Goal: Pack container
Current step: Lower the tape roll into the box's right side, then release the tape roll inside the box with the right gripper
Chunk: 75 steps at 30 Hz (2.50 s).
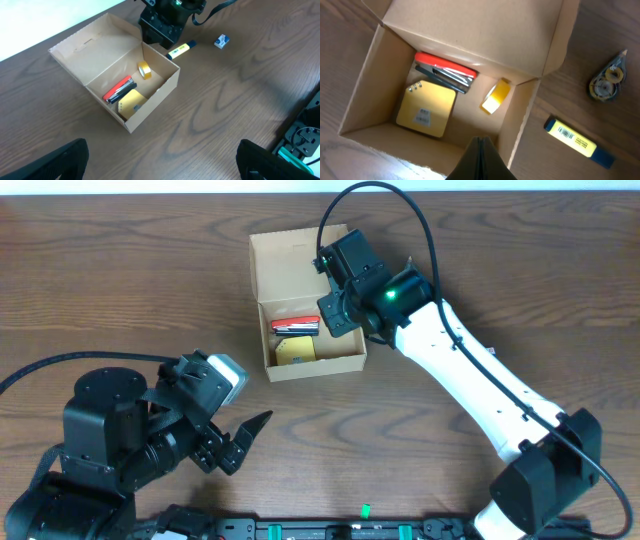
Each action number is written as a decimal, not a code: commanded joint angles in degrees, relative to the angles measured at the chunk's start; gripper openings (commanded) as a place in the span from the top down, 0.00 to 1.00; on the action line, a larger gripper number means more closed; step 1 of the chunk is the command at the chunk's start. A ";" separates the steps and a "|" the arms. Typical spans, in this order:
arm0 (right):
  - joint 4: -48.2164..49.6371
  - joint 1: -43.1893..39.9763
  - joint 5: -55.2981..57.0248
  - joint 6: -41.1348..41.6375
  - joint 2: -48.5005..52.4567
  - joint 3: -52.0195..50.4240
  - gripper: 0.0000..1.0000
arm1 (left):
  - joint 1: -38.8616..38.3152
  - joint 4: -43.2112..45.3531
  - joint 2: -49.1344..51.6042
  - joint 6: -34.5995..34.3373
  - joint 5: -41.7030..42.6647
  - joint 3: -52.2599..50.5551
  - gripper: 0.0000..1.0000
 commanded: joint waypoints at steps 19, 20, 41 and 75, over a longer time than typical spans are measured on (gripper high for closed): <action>6.05 0.52 -0.15 1.05 6.47 0.20 0.37 | 0.13 -0.02 -0.02 0.37 0.85 1.07 0.05; 6.91 0.48 -0.13 1.07 7.08 0.20 0.37 | 0.13 -0.02 -0.02 0.37 0.85 1.07 0.05; 11.34 -3.80 0.20 1.51 13.77 0.20 0.45 | 0.13 -0.02 -0.02 0.37 0.85 1.07 0.05; 12.11 -5.40 -0.63 4.83 14.51 -8.26 0.50 | 0.13 -0.02 -0.02 0.37 0.85 1.07 0.05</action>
